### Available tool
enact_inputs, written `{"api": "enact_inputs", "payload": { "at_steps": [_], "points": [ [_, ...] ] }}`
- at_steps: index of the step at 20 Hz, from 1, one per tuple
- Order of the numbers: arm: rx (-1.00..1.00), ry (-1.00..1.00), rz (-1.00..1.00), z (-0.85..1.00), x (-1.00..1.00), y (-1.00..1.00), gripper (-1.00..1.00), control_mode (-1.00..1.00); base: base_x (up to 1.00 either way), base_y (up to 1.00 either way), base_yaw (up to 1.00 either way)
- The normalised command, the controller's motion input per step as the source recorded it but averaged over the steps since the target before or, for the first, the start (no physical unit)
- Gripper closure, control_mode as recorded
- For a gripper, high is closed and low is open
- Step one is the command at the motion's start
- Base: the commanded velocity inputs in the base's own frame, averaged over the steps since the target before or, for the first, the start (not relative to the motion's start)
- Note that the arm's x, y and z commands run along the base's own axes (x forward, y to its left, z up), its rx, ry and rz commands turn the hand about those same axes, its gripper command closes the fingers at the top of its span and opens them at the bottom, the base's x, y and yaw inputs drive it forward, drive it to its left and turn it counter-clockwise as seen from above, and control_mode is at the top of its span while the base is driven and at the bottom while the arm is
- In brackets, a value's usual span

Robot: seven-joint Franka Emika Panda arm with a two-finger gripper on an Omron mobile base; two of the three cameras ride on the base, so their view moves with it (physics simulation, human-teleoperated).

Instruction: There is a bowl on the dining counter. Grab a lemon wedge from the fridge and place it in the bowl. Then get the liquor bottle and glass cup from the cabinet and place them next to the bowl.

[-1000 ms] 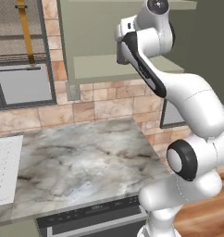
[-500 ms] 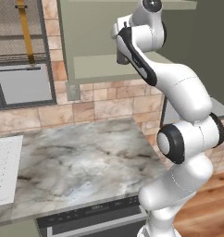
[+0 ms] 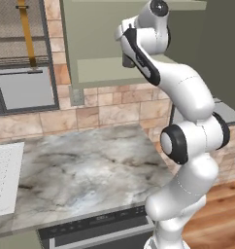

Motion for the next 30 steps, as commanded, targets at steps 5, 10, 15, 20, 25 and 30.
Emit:
{"api": "enact_inputs", "payload": {
  "at_steps": [5,10,15,20,25,30],
  "points": [
    [-0.01,-0.01,0.04,0.0,0.42,0.01,-1.0,-1.0,0.0,0.0,0.0],
    [0.0,0.0,0.03,0.0,0.36,0.0,-1.0,-1.0,0.0,0.0,0.0],
    [0.0,0.0,0.02,0.0,0.37,0.0,-1.0,-1.0,0.0,0.0,0.0],
    [-0.01,0.0,0.0,0.0,0.21,0.0,1.0,-1.0,0.0,0.0,0.0],
    [0.0,0.01,0.0,0.0,0.0,0.0,1.0,-1.0,0.0,0.0,0.0],
    [-0.01,-0.02,0.0,-0.03,-0.51,-0.01,1.0,-1.0,0.0,0.0,0.0]
  ]
}}
